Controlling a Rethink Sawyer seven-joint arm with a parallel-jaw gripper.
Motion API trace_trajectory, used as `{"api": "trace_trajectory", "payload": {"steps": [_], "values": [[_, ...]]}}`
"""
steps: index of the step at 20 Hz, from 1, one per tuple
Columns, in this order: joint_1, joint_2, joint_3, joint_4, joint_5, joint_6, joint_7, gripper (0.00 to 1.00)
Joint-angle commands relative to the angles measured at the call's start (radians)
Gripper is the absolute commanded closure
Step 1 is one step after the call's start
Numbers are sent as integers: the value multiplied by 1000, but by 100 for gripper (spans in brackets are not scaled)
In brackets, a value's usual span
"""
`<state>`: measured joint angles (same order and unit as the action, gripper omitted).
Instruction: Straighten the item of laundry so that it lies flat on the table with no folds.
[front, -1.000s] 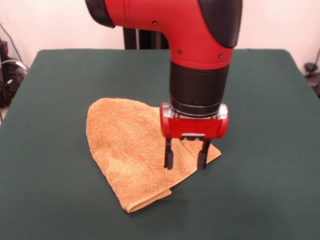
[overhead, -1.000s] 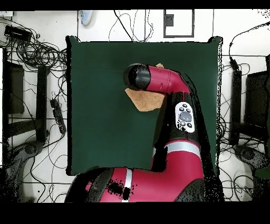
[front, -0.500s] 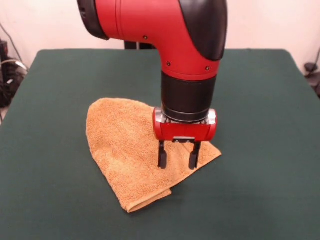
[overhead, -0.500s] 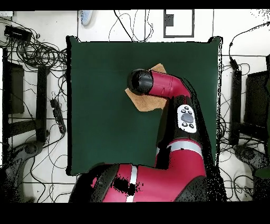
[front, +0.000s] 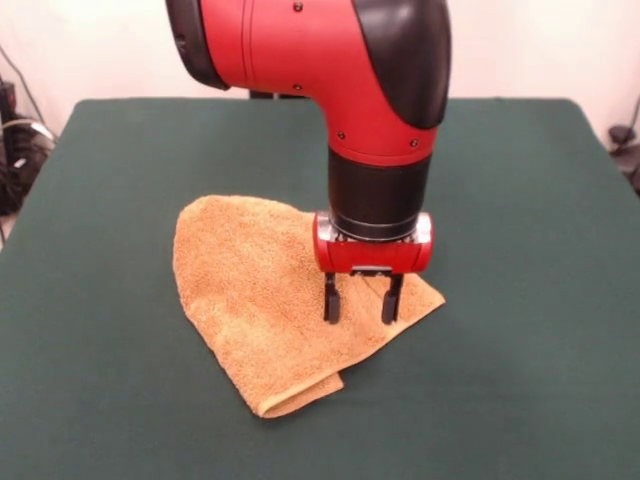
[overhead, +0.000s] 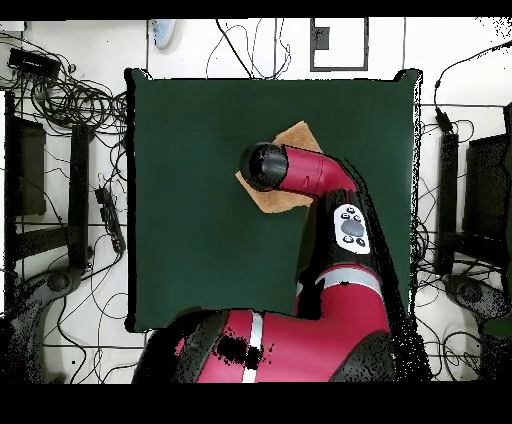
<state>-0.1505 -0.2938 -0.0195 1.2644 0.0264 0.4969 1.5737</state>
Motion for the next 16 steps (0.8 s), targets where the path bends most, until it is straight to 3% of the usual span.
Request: {"api": "trace_trajectory", "payload": {"steps": [1,16], "values": [[-4,45,163,135,49,-64,170,0],[-12,83,218,132,68,-112,187,0]]}}
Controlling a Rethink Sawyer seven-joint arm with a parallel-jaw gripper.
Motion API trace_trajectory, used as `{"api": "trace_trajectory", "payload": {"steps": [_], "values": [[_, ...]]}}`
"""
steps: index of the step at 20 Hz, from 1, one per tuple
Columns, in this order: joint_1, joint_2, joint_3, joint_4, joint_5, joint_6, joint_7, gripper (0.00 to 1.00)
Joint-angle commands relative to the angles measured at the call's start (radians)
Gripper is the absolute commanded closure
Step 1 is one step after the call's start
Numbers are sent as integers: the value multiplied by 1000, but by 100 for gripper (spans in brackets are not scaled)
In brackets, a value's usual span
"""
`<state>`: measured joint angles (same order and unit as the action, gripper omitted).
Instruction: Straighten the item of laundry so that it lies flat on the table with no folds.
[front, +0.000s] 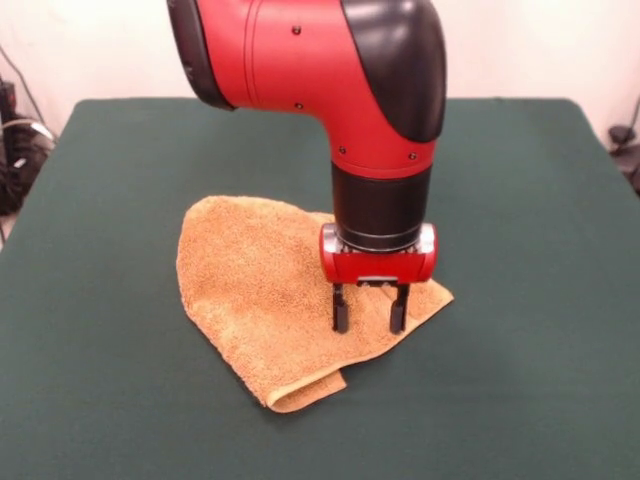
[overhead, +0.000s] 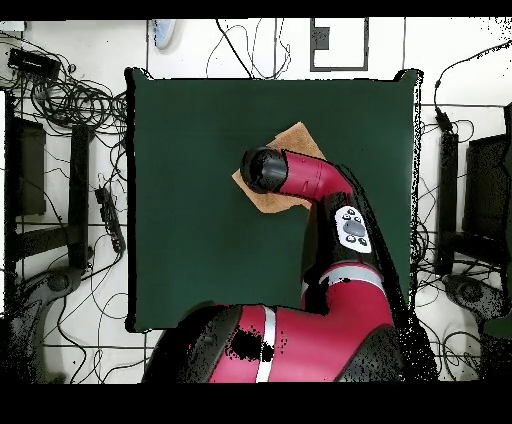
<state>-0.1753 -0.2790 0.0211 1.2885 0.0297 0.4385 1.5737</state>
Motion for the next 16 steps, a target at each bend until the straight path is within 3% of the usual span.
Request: {"api": "trace_trajectory", "payload": {"steps": [1,11,12,16], "values": [[12,70,179,108,66,-55,187,0],[25,73,167,104,68,-68,188,0],[31,72,158,101,66,-67,190,100],[53,65,124,94,74,-40,204,100]]}}
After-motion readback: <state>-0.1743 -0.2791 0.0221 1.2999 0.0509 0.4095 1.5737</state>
